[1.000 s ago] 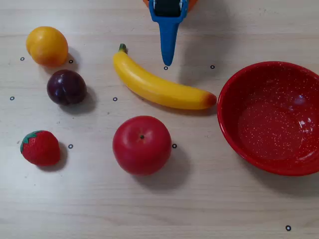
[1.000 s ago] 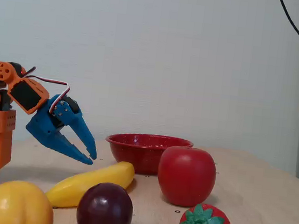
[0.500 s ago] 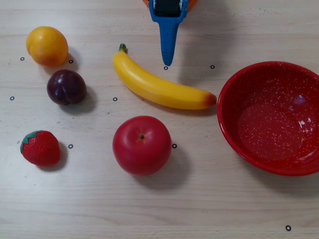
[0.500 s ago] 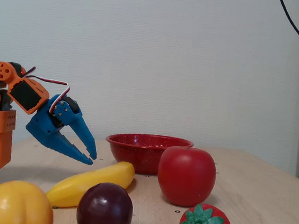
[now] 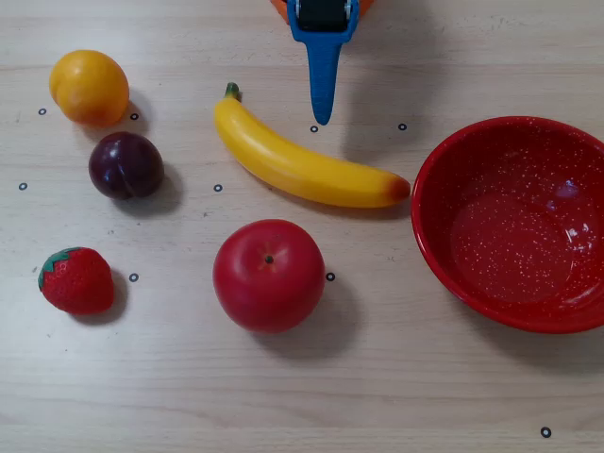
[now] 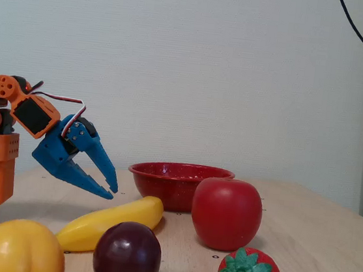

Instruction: Put plum in the red bowl.

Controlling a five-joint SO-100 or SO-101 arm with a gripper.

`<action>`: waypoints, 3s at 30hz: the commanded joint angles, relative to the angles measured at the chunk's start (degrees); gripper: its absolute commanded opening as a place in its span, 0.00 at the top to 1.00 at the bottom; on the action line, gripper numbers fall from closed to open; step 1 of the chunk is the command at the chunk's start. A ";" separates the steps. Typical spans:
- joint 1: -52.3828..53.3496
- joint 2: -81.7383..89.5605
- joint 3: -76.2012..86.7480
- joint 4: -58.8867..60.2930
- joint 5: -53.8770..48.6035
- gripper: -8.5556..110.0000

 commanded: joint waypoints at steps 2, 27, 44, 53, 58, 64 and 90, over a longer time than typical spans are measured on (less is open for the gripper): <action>0.44 0.62 0.70 -0.53 0.00 0.93; -5.80 -30.15 -33.40 16.00 7.65 0.93; -17.05 -65.92 -81.83 35.68 16.08 0.93; -26.98 -86.48 -106.79 45.97 20.74 0.93; -32.78 -95.45 -115.93 49.04 27.16 0.92; -38.32 -106.26 -126.30 53.88 33.40 0.84; -45.18 -130.69 -138.60 57.74 51.15 0.42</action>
